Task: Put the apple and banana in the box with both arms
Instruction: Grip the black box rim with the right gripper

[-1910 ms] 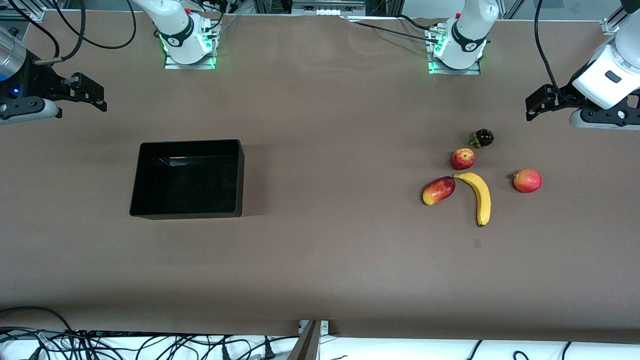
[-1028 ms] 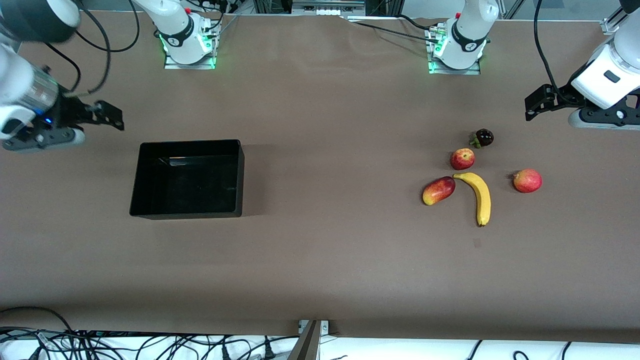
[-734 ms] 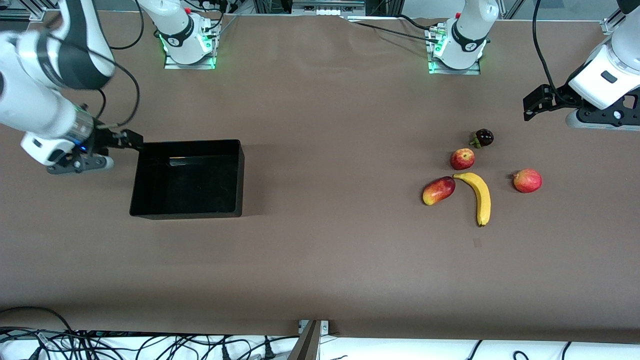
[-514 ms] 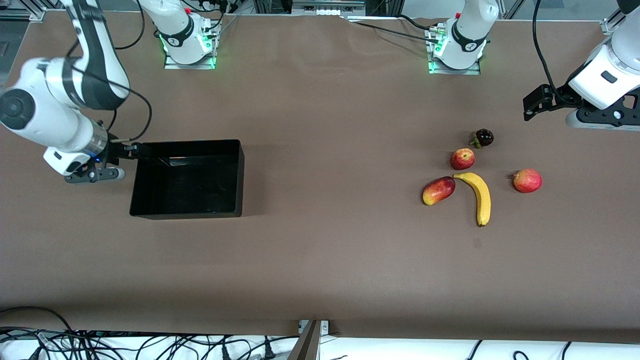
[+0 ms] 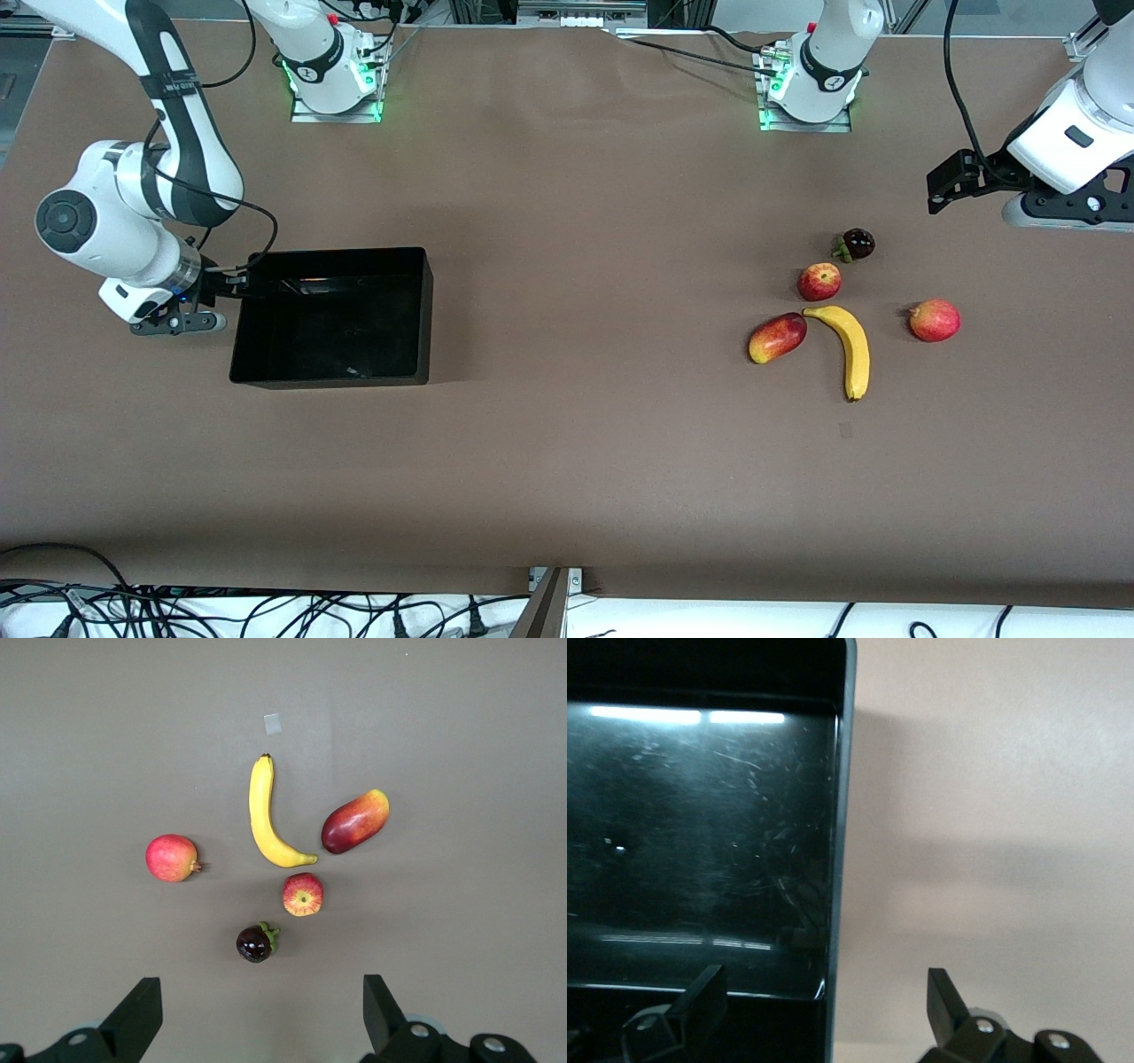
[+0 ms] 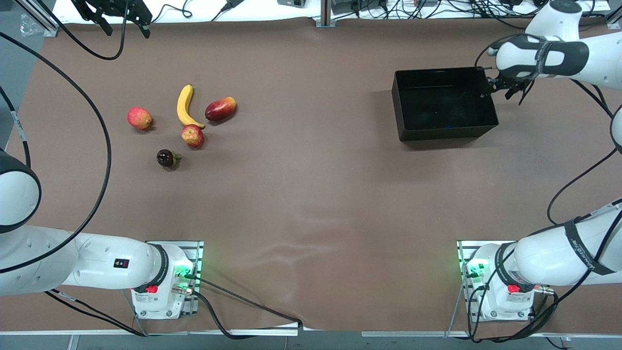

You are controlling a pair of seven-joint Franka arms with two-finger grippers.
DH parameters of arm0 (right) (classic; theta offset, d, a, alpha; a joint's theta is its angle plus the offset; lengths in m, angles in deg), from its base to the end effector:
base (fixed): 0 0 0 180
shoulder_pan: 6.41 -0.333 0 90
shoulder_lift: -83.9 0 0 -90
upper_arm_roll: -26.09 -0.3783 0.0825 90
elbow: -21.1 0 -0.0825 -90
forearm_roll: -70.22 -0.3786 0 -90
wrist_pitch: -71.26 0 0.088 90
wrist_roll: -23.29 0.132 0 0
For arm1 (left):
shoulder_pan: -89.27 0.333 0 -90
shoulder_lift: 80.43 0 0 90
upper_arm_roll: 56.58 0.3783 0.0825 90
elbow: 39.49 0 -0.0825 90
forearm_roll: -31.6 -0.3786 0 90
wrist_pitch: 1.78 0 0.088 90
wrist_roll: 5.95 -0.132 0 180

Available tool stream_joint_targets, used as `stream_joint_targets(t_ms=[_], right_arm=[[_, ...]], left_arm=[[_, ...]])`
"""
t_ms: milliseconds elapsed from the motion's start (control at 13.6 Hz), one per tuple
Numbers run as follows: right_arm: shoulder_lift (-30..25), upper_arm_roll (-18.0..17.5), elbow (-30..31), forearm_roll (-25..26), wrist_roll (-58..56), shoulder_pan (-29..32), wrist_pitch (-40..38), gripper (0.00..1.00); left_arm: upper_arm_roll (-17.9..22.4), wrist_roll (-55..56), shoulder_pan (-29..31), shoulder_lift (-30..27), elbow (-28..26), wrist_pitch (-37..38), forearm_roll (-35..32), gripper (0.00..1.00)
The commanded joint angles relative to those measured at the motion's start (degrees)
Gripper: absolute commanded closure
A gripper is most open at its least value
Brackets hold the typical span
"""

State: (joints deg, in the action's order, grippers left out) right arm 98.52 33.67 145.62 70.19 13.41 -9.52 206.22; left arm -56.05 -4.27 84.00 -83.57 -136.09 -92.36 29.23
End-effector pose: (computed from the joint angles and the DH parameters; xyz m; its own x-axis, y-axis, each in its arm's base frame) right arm 0.5620 -0.0423 0.3090 0.9925 0.0959 -0.0753 0.0977 -0.9950 0.0203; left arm 0.5245 -0.0379 0.6386 0.9973 -0.0538 -0.0490 -0.0559 -0.9975 -0.0422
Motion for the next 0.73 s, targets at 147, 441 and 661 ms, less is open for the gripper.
stream_joint_targets(t_ms=[147,441,661], right_arm=[[2.2,-0.4,1.2,0.5,-0.9,0.5,3.5,0.11],[3.0,-0.4,1.2,0.5,-1.3,0.5,4.1,0.69],[3.0,-0.4,0.5,0.1,-1.1,0.5,3.7,1.0]], left_arm=[[0.1,0.1,-0.1,1.1,2.3,1.6,1.1,0.0],[0.1,-0.6,-0.1,1.1,2.3,1.6,1.0,0.0],[0.1,0.0,0.0,2.0,2.2,3.6,0.5,0.0]])
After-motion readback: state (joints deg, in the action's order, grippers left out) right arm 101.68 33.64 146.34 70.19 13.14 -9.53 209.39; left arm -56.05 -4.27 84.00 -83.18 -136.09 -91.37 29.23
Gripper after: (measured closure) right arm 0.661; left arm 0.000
